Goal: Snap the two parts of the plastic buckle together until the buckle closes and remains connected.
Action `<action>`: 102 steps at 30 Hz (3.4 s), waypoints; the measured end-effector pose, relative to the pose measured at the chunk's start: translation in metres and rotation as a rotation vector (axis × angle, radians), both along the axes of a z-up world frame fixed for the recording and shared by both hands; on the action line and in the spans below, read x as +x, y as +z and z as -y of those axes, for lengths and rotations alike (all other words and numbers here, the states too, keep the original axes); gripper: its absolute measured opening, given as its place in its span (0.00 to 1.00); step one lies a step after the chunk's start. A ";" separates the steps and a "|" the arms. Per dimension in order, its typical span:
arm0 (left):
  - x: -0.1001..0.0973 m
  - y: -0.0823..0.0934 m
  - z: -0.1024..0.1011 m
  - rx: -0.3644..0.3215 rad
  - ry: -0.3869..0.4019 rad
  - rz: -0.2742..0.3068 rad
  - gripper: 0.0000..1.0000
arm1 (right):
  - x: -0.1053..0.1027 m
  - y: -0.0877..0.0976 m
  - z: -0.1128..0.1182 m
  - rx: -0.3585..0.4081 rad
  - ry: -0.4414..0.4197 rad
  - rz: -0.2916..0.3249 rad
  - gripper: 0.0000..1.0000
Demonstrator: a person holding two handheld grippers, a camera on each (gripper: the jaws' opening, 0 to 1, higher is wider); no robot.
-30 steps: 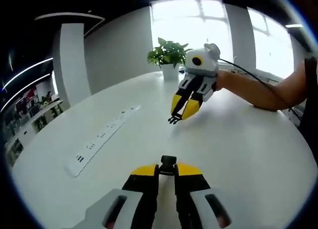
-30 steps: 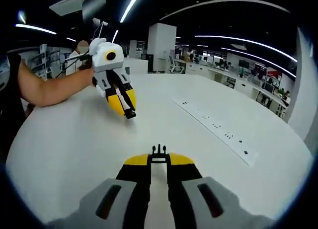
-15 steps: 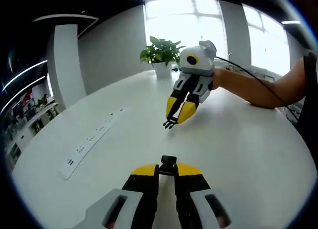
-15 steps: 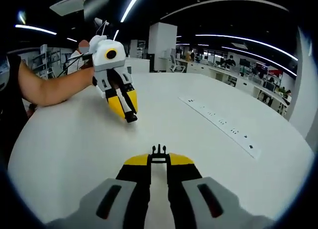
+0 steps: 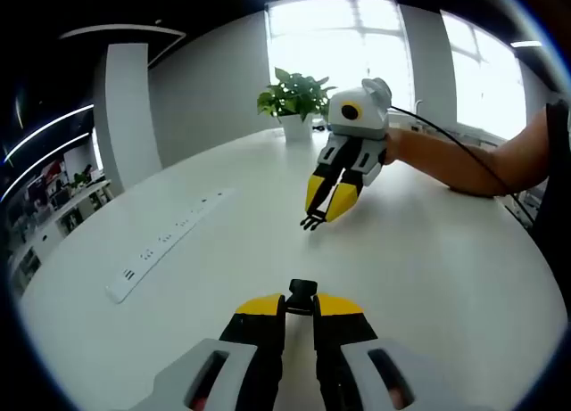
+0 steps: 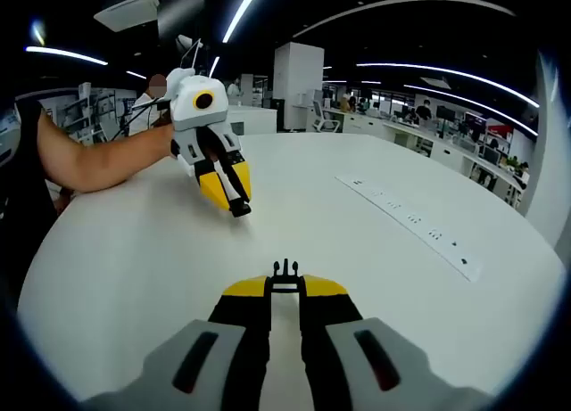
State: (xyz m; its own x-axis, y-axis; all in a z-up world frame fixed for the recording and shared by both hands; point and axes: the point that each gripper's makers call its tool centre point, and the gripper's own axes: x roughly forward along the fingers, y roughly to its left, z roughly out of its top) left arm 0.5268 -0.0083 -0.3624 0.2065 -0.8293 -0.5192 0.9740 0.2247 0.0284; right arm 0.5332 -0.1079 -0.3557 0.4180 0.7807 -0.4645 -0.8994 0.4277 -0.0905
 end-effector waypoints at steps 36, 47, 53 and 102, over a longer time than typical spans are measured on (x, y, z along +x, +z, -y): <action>-0.039 0.002 0.005 -0.022 -0.018 -0.006 0.10 | -0.045 0.015 -0.005 0.030 0.023 0.019 0.10; -0.052 0.002 0.002 -0.025 -0.021 -0.013 0.10 | -0.056 0.015 -0.007 0.033 0.030 0.019 0.10; -0.054 0.004 0.002 -0.032 -0.018 -0.012 0.10 | -0.062 0.020 -0.010 0.044 0.031 0.026 0.10; -0.116 0.010 0.002 -0.032 -0.057 -0.017 0.10 | -0.120 0.033 -0.017 0.076 0.047 0.053 0.10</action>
State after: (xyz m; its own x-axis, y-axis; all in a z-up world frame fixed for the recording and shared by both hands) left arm 0.4109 -0.0104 -0.3524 0.1499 -0.8557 -0.4953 0.9855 0.1697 0.0050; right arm 0.4127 -0.0907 -0.3226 0.4022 0.8324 -0.3813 -0.9136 0.3924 -0.1070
